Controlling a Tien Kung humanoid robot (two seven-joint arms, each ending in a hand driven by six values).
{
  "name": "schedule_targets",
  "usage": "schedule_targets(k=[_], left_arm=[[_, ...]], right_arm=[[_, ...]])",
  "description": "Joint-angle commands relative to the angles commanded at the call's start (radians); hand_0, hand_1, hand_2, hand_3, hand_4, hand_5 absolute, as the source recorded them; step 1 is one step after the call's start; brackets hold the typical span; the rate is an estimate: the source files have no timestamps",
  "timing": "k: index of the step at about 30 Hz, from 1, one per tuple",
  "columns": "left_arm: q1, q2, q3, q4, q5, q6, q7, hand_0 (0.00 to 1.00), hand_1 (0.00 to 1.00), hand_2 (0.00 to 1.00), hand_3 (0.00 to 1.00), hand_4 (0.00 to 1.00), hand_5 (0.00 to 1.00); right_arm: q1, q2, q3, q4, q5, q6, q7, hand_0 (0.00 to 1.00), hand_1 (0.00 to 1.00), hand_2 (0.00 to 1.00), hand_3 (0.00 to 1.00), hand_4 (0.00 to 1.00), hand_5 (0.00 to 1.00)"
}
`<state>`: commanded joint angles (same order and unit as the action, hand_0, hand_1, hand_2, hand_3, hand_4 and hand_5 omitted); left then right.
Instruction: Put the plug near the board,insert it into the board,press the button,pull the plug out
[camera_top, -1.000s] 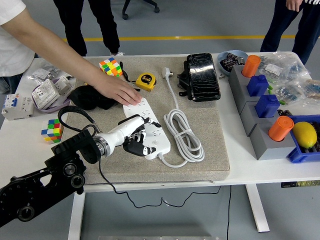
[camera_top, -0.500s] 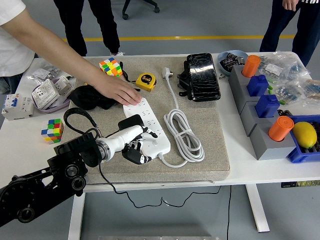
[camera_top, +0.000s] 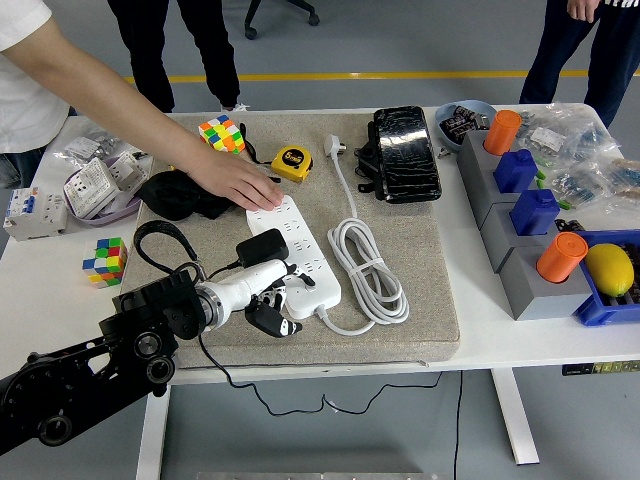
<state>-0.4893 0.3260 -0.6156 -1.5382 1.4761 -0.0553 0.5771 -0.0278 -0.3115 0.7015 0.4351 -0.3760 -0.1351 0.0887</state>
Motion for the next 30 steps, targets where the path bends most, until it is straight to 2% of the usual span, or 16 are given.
schedule_targets(k=[19,30], left_arm=[[-0.013,-0.003,0.044,0.038,-0.019,0.001,0.007,0.059,0.094,0.157,0.788,0.774,0.002],[-0.015,-0.006,0.040,0.038,-0.019,0.009,0.000,0.059,0.094,0.157,0.762,0.769,0.002]], right_arm=[[-0.004,0.006,0.008,0.000,0.000,-0.003,0.006,0.567,0.643,0.616,0.538,0.917,0.468],[-0.005,0.008,0.014,-0.001,0.000,-0.003,0.006,0.566,0.643,0.616,0.539,0.917,0.468]])
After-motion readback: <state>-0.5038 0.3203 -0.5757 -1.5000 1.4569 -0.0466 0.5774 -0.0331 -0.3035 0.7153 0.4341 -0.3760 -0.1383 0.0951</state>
